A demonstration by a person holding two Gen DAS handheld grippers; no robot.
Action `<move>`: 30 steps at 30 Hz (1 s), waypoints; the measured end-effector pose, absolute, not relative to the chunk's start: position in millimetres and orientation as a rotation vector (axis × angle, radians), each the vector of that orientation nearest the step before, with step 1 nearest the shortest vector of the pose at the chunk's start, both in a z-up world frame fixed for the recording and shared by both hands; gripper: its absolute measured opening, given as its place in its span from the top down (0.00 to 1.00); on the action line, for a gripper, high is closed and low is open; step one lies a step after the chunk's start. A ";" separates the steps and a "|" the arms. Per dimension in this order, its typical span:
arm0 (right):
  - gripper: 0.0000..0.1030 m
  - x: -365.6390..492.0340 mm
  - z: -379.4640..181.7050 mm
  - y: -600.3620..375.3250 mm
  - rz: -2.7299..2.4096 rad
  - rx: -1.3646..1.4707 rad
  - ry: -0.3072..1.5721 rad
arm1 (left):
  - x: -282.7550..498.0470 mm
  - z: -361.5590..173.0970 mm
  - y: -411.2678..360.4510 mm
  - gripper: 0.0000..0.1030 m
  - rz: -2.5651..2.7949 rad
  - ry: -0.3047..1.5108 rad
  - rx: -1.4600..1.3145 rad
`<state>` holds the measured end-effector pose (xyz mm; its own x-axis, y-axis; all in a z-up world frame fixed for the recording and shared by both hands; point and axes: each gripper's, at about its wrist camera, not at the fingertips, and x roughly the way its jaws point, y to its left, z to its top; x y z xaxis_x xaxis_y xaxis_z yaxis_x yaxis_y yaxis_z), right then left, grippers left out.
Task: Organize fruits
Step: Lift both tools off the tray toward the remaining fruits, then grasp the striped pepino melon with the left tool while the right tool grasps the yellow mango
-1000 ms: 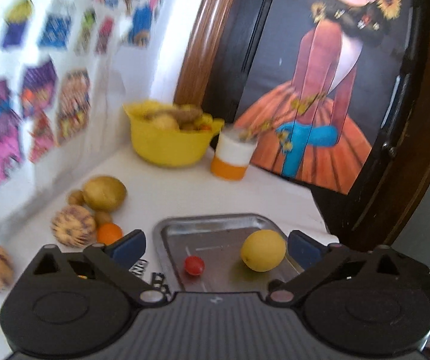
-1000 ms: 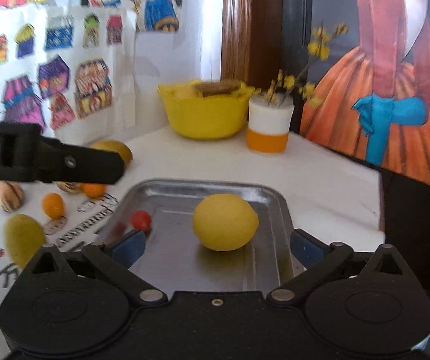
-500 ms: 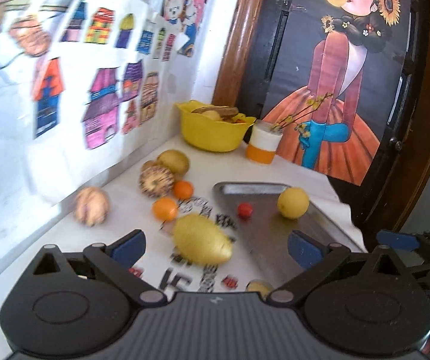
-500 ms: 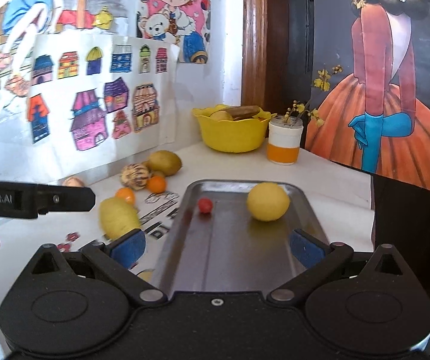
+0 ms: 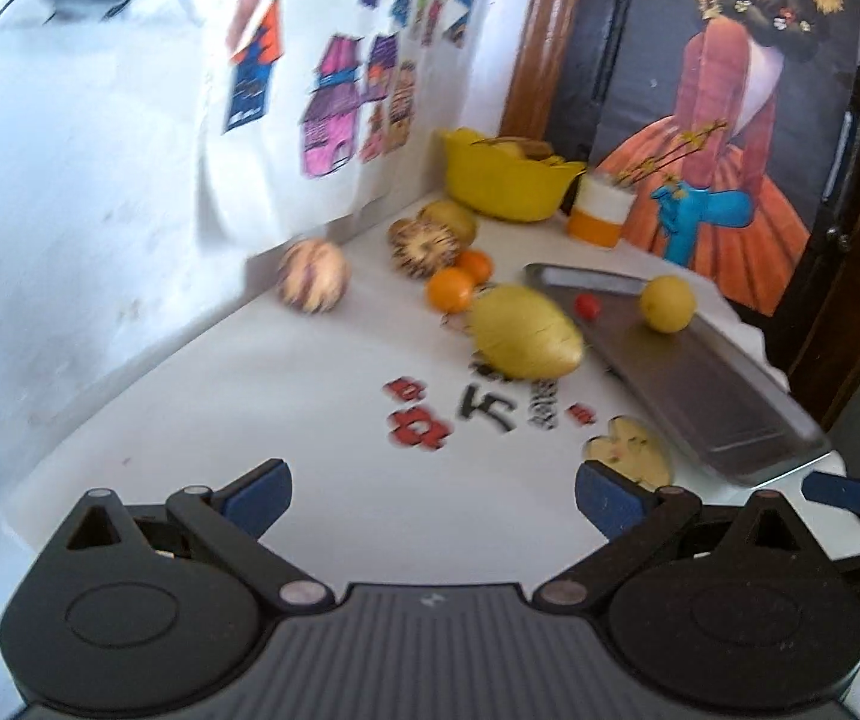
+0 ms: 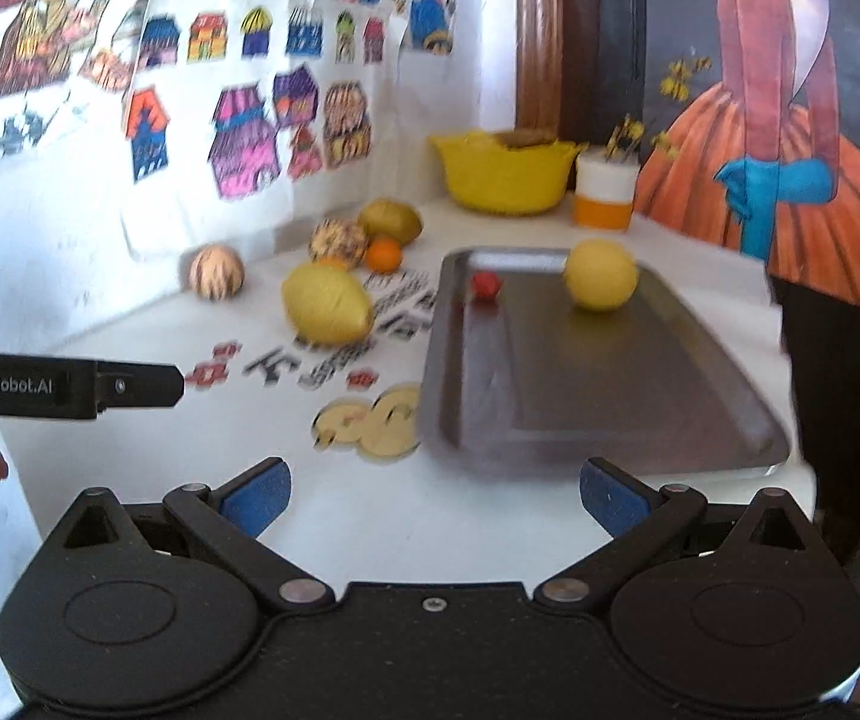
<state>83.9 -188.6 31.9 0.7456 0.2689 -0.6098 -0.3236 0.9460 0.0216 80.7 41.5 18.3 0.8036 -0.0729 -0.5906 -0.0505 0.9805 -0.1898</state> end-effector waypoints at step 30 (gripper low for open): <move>0.03 221.7 28.7 -96.8 0.513 -0.295 0.620 | 218.0 23.2 79.6 0.01 0.185 0.602 -0.287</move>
